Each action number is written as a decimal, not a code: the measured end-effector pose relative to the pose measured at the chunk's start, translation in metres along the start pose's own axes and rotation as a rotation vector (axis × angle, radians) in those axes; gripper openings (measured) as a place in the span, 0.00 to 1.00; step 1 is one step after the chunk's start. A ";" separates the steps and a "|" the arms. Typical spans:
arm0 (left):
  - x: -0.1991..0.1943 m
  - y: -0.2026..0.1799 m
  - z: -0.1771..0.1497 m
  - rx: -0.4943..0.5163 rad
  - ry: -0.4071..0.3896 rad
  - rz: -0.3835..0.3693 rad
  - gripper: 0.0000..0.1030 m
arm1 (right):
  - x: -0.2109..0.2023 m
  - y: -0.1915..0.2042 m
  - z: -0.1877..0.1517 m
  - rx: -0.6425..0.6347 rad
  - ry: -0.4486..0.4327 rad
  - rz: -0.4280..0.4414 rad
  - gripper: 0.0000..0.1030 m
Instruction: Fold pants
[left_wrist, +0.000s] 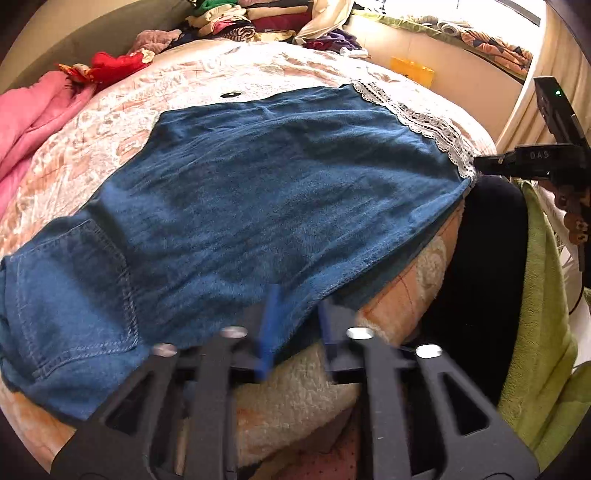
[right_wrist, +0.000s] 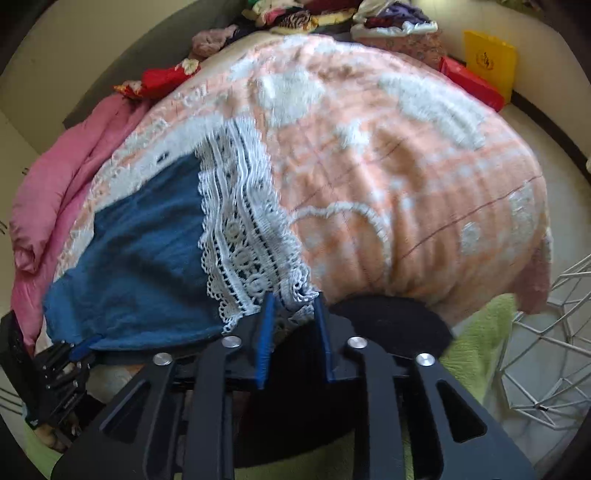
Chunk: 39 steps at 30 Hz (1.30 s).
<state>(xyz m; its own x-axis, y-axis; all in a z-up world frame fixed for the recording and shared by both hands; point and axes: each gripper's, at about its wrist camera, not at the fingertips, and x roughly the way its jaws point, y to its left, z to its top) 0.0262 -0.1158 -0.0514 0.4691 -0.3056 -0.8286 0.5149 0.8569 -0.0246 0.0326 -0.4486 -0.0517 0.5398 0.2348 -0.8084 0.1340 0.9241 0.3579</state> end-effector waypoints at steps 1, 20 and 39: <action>-0.006 0.001 -0.002 -0.006 -0.006 0.000 0.49 | -0.010 0.000 0.002 -0.018 -0.031 -0.025 0.22; -0.045 0.161 -0.028 -0.424 -0.077 0.301 0.65 | 0.039 0.061 0.022 -0.302 0.083 -0.047 0.38; 0.003 0.056 -0.003 -0.170 0.005 0.152 0.67 | 0.045 0.083 -0.007 -0.386 0.124 0.042 0.40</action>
<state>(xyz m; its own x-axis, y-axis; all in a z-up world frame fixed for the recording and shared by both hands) 0.0540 -0.0668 -0.0568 0.5280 -0.1660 -0.8329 0.3100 0.9507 0.0070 0.0625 -0.3589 -0.0614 0.4310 0.2879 -0.8552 -0.2208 0.9526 0.2094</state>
